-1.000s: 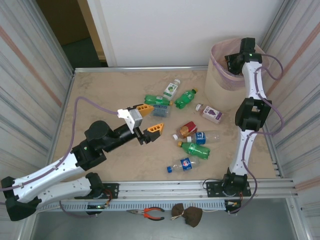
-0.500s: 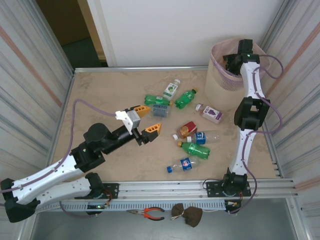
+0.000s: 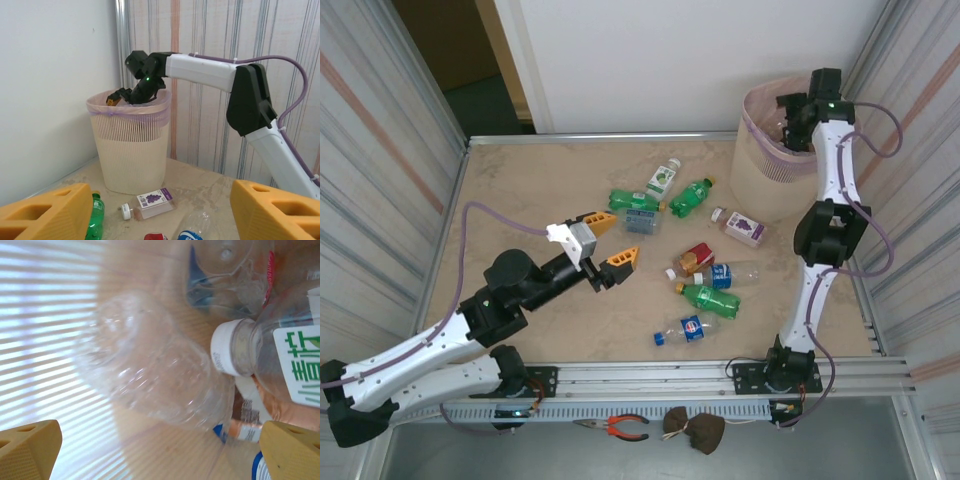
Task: Put the plastic bottles in the bin
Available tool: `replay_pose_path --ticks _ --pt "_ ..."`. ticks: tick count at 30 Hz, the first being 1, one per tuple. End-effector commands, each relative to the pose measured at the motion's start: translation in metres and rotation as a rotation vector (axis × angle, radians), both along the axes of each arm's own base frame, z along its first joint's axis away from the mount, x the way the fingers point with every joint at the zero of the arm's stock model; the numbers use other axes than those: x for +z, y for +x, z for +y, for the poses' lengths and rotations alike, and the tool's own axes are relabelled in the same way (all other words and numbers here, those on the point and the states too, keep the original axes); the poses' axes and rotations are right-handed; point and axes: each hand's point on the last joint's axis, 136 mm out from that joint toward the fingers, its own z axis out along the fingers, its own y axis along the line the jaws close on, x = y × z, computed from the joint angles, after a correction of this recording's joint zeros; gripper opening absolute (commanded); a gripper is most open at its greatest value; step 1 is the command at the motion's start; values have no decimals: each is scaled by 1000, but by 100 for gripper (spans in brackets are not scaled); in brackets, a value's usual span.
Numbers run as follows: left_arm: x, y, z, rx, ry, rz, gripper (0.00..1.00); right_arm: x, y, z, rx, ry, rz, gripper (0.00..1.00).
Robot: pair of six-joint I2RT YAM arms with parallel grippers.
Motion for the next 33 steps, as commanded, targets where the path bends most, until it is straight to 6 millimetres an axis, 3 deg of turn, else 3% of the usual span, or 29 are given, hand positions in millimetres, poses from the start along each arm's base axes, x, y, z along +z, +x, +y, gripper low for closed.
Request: replay_pose_path --ticks 1,9,15,20,26,33 --pt "1 4 6 35 -16 4 73 50 -20 -1 6 -53 -73 100" --pt "-11 17 3 83 49 38 74 101 -46 -1 74 -167 -170 98" --pt "-28 35 3 115 136 114 74 126 -62 4 206 -282 -261 94" --pt "-47 66 15 226 201 280 72 146 -80 14 344 -401 -340 91" --pt "-79 106 33 372 178 581 69 158 -111 9 381 -542 -311 90" --pt "-112 143 45 542 88 790 70 168 -147 5 380 -636 -304 90"
